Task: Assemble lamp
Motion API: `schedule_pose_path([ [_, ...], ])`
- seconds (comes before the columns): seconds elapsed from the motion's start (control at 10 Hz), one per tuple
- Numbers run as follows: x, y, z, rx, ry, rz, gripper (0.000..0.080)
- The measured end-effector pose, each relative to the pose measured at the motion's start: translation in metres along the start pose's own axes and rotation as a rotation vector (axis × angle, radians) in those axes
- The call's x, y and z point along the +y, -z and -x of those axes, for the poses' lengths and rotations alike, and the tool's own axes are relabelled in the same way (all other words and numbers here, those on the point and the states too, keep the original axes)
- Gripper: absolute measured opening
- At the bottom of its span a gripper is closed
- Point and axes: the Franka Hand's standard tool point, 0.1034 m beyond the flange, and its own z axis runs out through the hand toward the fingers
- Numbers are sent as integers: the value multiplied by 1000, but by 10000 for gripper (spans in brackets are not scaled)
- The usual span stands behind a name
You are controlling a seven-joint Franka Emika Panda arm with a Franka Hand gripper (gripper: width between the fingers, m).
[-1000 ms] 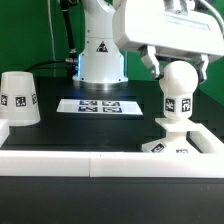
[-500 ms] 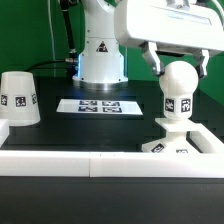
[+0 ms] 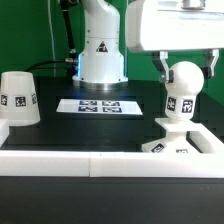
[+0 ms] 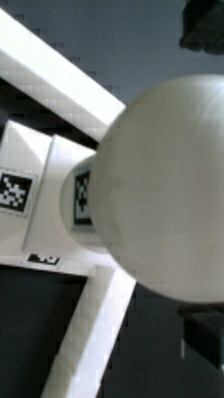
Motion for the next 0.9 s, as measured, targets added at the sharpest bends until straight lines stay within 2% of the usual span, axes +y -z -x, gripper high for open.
schedule_pose_path([
  [0.4,12,-5,-1,-1,11,3,699],
  [0.6,12,-6,-1,-2,4,2,699],
  [0.7,12,-6,-1,-2,4,3,572],
  [0.9,12,-6,-1,-1,-4,2,573],
])
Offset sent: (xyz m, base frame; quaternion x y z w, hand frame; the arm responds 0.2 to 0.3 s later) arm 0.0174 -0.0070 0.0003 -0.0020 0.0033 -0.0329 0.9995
